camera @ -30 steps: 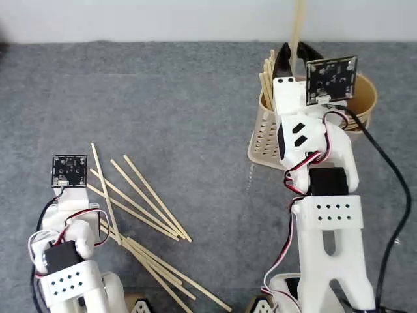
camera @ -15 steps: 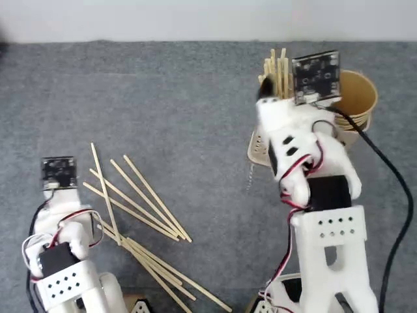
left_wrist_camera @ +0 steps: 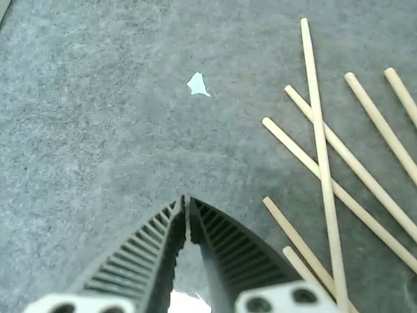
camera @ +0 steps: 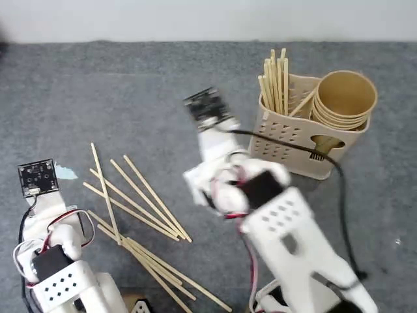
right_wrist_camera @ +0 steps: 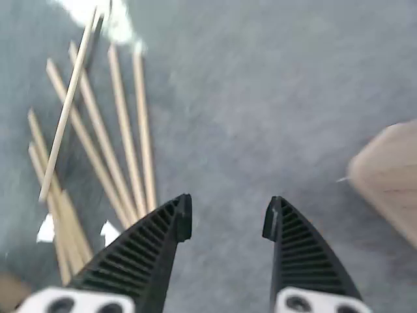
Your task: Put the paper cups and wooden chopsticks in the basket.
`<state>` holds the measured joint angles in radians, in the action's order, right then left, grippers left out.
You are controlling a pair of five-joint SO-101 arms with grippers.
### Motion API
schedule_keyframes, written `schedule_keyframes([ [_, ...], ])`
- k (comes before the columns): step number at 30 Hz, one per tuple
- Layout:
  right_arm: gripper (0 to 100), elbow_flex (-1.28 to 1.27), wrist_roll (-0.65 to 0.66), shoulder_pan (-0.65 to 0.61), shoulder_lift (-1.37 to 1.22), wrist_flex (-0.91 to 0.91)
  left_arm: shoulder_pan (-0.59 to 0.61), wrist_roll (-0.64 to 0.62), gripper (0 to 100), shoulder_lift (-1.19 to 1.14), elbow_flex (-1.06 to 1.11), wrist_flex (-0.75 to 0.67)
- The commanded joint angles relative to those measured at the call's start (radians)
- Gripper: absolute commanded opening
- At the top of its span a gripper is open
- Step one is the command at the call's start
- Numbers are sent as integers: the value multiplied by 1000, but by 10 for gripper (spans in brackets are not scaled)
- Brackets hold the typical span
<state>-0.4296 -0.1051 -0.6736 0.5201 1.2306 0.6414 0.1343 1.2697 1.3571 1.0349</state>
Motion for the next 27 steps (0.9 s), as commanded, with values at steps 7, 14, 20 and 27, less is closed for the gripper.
schedule_keyframes([
  [7,188,46,-20,-162,-309,-236,5,-14,14,14,-68,-20],
  [14,188,115,-17,-206,-527,-403,5,-14,14,14,-68,-18],
  [20,188,290,-18,-239,-723,-406,5,-14,14,14,-68,-18],
  [27,188,388,-21,-257,-872,-414,5,-14,14,14,-68,-18],
])
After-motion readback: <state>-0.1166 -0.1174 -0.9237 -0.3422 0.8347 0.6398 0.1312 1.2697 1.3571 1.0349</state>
